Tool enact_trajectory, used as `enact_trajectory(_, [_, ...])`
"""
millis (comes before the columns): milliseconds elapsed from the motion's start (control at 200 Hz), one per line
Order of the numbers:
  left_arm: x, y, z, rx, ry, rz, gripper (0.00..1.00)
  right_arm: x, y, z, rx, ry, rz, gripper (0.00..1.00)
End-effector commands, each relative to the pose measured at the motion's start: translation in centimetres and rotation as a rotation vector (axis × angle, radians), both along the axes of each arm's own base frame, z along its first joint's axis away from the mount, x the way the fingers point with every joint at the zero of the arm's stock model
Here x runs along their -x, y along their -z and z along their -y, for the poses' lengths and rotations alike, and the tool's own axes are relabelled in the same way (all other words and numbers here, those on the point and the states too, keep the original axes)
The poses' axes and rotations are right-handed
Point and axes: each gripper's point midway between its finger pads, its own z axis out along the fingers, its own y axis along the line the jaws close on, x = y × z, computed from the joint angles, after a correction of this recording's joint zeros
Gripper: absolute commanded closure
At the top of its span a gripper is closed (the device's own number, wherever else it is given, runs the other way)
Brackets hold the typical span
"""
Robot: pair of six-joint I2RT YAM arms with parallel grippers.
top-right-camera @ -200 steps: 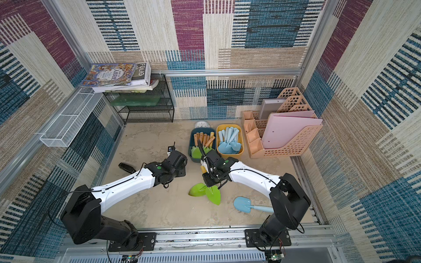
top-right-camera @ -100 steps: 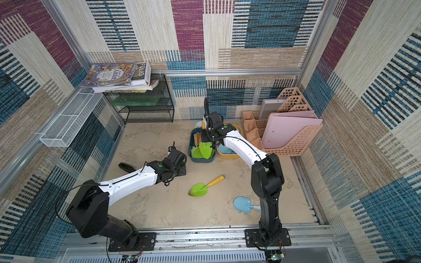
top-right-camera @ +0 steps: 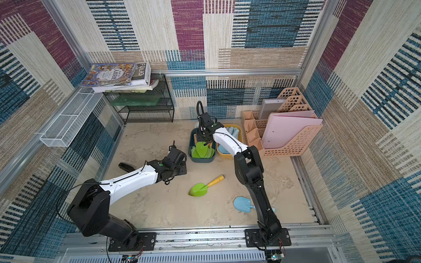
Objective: Sort the small shovels by color and place them into the storage box
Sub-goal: Place the shovel in the storage box.
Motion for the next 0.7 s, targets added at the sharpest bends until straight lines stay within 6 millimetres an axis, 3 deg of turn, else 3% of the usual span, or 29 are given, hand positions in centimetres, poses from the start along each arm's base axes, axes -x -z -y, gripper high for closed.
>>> enact_trajectory(0, [-0.1, -0.1, 0.0, -0.005, 0.007, 0.004, 0.39, 0.7, 0.7, 0.0, -0.006, 0.024, -0.03, 0.8])
enact_trajectory(155, [-0.1, -0.3, -0.2, -0.011, 0.002, 0.007, 0.38, 1.2, 0.1, 0.8, 0.012, 0.07, -0.035, 0.58])
enact_trajectory(275, [-0.1, -0.7, -0.4, -0.014, -0.003, 0.015, 0.38, 1.7, -3.1, 2.6, 0.036, 0.128, 0.038, 0.5])
enact_trajectory(396, [-0.1, -1.0, -0.4, -0.01, -0.005, 0.026, 0.38, 3.9, -6.5, 5.4, 0.061, 0.187, 0.111, 0.49])
enact_trajectory(451, [-0.2, -1.1, -0.3, -0.004, -0.005, 0.029, 0.38, 5.6, -6.9, 7.1, 0.072, 0.226, 0.112, 0.49])
enact_trajectory(531, [-0.1, -1.0, -0.2, 0.002, -0.003, 0.028, 0.38, 8.8, -5.8, 10.3, 0.098, 0.295, 0.055, 0.49])
enact_trajectory(696, [-0.1, -1.3, -0.1, 0.014, 0.0, 0.038, 0.38, 18.2, -2.7, 16.4, 0.012, 0.457, -0.169, 0.49])
